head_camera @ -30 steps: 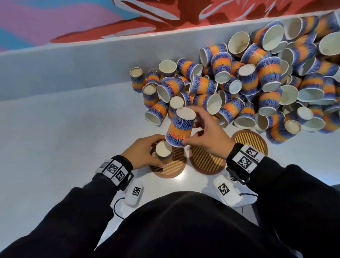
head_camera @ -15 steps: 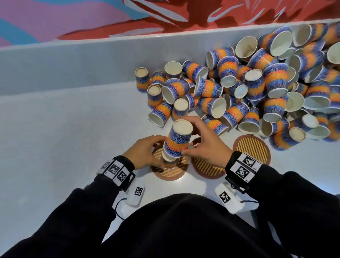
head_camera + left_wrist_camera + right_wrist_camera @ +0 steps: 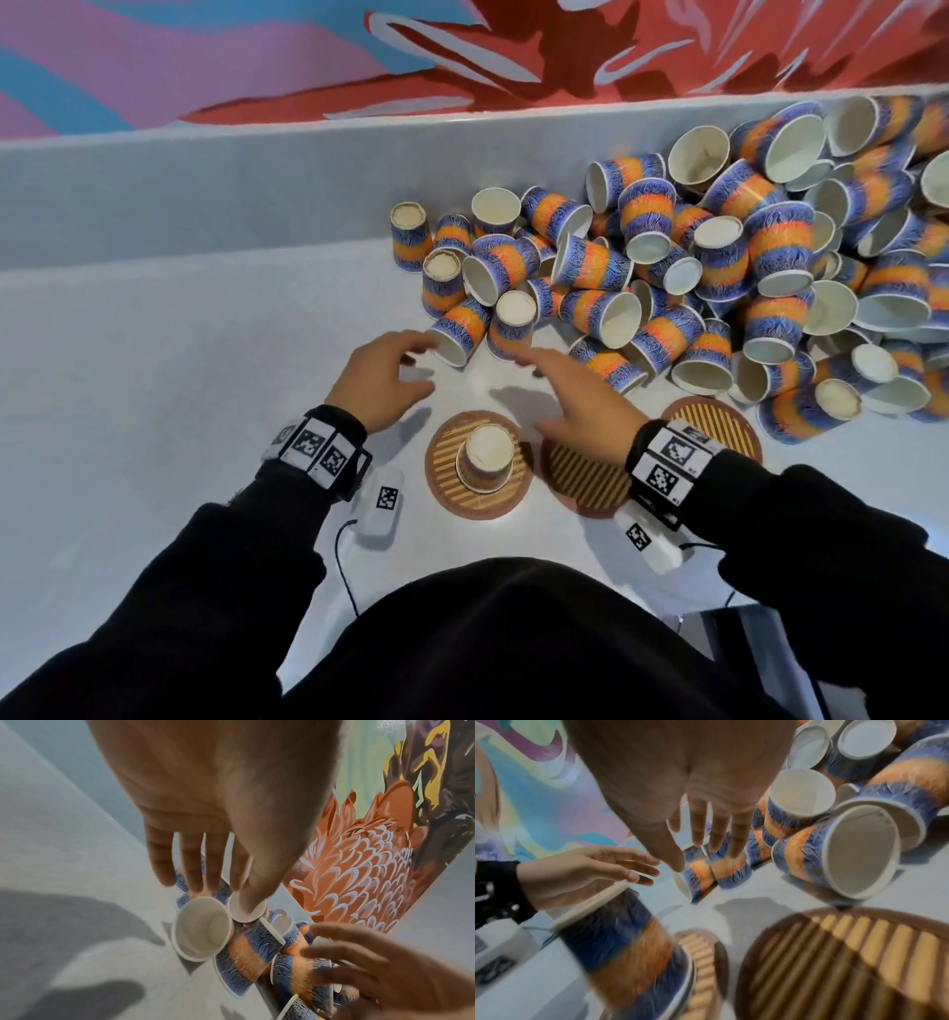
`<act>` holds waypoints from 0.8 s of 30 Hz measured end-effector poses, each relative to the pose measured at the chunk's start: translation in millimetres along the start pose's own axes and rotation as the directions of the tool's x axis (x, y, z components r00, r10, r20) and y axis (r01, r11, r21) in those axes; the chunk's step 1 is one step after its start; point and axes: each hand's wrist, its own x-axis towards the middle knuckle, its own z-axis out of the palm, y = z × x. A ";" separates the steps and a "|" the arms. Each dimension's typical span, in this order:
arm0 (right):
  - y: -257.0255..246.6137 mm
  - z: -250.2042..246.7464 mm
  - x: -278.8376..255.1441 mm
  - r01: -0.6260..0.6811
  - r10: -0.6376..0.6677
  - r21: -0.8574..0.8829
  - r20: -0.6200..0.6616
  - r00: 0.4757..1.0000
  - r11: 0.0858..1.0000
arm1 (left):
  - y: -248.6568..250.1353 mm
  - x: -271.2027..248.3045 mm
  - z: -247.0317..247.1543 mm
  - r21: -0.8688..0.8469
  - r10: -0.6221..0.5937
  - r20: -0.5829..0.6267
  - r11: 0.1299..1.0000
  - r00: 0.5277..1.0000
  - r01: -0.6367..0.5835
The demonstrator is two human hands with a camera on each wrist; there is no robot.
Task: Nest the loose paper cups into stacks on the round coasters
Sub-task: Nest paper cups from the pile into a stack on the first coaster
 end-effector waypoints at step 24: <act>39.6 -8.1 -11.7 -0.127 0.360 0.592 -0.294 0.886 0.796 | 20.7 -3.2 -14.2 -0.159 -0.077 0.174 0.982 0.982 0.105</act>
